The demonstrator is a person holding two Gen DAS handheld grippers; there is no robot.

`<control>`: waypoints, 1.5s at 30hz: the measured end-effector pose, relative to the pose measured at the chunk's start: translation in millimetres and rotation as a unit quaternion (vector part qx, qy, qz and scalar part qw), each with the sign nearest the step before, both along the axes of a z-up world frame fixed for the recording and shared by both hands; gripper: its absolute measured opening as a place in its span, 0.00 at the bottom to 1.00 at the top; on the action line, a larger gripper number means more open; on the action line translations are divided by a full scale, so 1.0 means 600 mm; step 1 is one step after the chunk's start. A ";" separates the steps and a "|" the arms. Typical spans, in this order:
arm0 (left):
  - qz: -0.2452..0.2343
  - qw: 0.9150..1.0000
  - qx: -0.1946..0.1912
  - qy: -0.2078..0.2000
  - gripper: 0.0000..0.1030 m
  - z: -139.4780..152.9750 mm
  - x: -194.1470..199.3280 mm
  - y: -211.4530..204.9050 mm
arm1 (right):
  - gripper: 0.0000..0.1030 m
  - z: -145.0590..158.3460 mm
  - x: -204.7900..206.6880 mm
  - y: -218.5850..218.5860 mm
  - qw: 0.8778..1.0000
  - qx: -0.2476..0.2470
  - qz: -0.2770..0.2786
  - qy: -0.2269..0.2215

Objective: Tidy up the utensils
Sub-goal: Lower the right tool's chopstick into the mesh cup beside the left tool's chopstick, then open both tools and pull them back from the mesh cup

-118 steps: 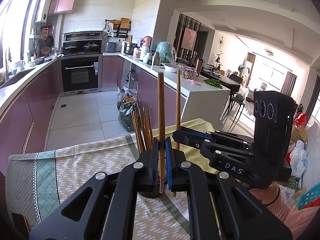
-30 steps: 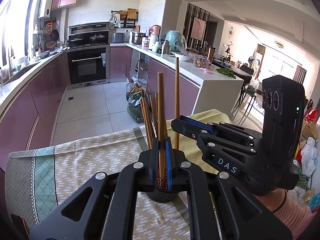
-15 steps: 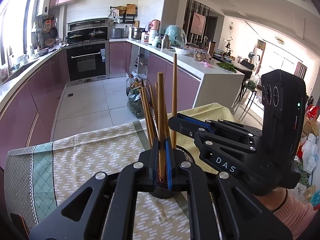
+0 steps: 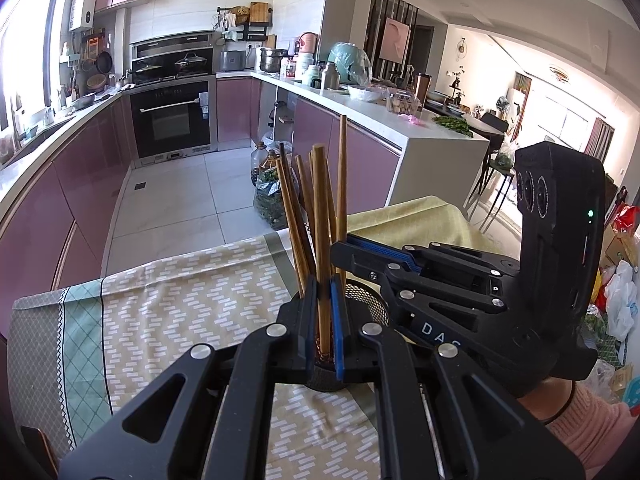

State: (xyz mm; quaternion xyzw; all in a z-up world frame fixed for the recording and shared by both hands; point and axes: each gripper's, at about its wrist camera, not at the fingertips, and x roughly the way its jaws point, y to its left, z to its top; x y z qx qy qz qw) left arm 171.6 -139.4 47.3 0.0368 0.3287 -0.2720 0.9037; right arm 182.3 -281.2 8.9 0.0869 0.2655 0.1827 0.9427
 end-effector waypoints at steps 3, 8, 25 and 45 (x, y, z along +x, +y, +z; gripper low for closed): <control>-0.001 1.000 0.002 0.001 0.07 -0.001 0.001 -0.002 | 0.06 -0.005 0.002 0.001 1.000 -0.001 0.001 0.003; -0.002 1.000 0.002 0.004 0.07 -0.005 0.008 -0.003 | 0.06 -0.009 0.008 -0.001 1.000 -0.001 0.002 0.010; 0.005 1.000 0.000 0.027 0.07 -0.032 0.049 -0.011 | 0.06 -0.018 0.024 0.001 1.000 0.000 0.005 0.029; 0.007 0.999 -0.017 0.043 0.13 -0.067 0.059 0.011 | 0.08 -0.022 0.020 -0.003 1.000 0.003 0.001 0.028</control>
